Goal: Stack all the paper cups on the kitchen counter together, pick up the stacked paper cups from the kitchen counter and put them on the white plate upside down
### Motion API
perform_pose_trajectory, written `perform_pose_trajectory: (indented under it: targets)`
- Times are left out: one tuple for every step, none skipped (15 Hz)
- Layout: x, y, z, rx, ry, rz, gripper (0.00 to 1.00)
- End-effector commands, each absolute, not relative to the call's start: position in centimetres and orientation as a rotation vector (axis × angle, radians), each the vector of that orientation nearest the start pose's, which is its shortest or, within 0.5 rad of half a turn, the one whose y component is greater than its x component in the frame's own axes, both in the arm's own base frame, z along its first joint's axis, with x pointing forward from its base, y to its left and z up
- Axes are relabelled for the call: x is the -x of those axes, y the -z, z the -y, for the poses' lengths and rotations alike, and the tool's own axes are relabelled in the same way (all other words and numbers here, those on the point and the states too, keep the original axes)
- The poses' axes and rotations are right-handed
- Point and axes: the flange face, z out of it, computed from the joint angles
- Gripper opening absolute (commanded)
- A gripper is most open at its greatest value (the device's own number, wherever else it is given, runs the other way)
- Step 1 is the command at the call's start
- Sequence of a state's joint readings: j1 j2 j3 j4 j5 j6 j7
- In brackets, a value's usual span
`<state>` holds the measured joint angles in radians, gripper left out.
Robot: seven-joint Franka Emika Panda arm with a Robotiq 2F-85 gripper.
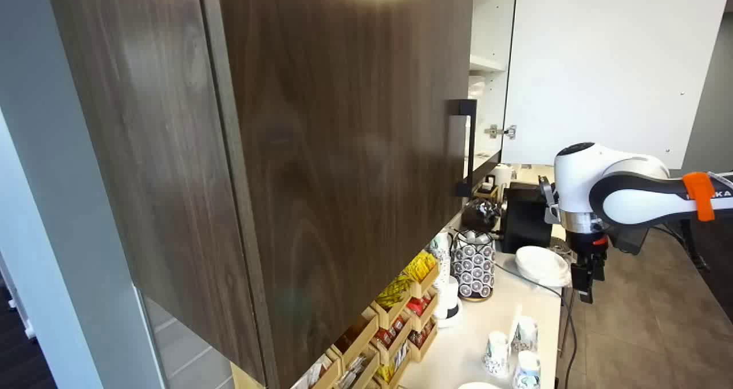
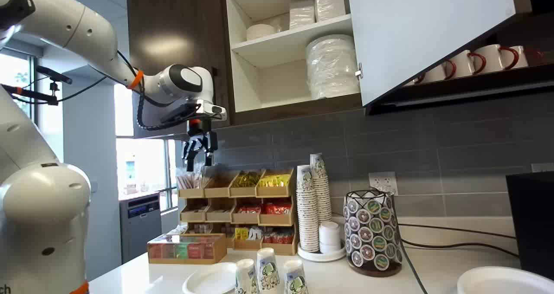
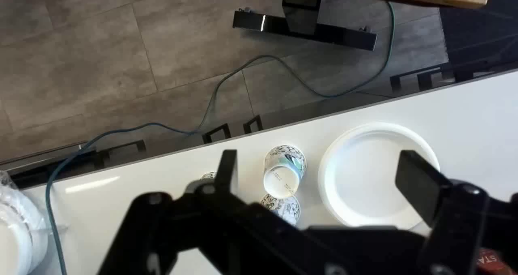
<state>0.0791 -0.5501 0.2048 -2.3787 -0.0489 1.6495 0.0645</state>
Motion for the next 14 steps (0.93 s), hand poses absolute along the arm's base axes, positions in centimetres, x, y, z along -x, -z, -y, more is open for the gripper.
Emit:
perform_pose_trajectory:
  targets:
    - [-35.2,-50.3,-10.5,3.298,-0.271,0.311,1.0]
    - [-35.2,-50.3,-10.5,3.298,-0.271,0.311,1.0]
    - [-35.2,-50.3,-10.5,3.298,-0.271,0.311,1.0]
    - [-35.2,-50.3,-10.5,3.298,-0.271,0.311,1.0]
    - [-35.2,-50.3,-10.5,3.298,-0.271,0.311,1.0]
    - [-35.2,-50.3,-10.5,3.298,-0.271,0.311,1.0]
    - [-35.2,-50.3,-10.5,3.298,-0.271,0.311,1.0]
    - [-35.2,-50.3,-10.5,3.298,-0.271,0.311,1.0]
    - [-35.2,-50.3,-10.5,3.298,-0.271,0.311,1.0]
    - [-35.2,-50.3,-10.5,3.298,-0.271,0.311,1.0]
    - [-35.5,-48.8,-10.7,3.298,-0.282,0.343,1.0]
    - [-35.8,-47.4,-10.9,3.275,-0.272,0.366,1.0]
    - [-36.0,-46.4,-11.3,3.255,-0.248,0.398,1.0]
    - [-36.5,-45.0,-11.7,3.232,-0.181,0.395,1.0]
